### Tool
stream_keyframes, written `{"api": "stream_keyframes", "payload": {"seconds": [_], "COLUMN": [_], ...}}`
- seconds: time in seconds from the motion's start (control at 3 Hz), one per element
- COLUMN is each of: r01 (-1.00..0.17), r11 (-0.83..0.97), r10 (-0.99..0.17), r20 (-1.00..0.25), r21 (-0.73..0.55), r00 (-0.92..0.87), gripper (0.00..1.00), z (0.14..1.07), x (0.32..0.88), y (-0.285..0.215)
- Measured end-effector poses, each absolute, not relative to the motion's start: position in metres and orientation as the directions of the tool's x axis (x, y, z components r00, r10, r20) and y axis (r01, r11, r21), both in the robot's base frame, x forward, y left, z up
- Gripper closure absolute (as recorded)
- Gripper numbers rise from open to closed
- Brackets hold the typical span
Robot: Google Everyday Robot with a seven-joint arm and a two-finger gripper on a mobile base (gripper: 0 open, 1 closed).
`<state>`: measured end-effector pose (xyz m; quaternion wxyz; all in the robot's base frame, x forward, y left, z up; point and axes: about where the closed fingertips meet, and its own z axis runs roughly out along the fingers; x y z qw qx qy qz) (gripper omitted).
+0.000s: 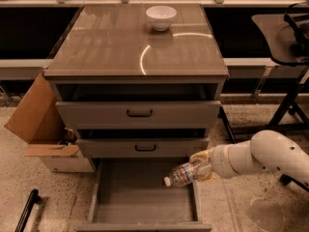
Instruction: Pick water bottle from bottom drawer and place on counter
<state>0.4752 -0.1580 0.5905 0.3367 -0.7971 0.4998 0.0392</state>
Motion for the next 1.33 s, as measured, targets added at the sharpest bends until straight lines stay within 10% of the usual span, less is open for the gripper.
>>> {"api": "stream_keyframes", "payload": {"seconds": [1.33], "r01": [-0.798], "r11": [-0.164], "r10": [-0.783], "r20": [-0.416], "r21": [-0.58], "r00": [0.463], "gripper": [1.0], "z": [0.78], "x": [0.552], "y": [-0.198]}}
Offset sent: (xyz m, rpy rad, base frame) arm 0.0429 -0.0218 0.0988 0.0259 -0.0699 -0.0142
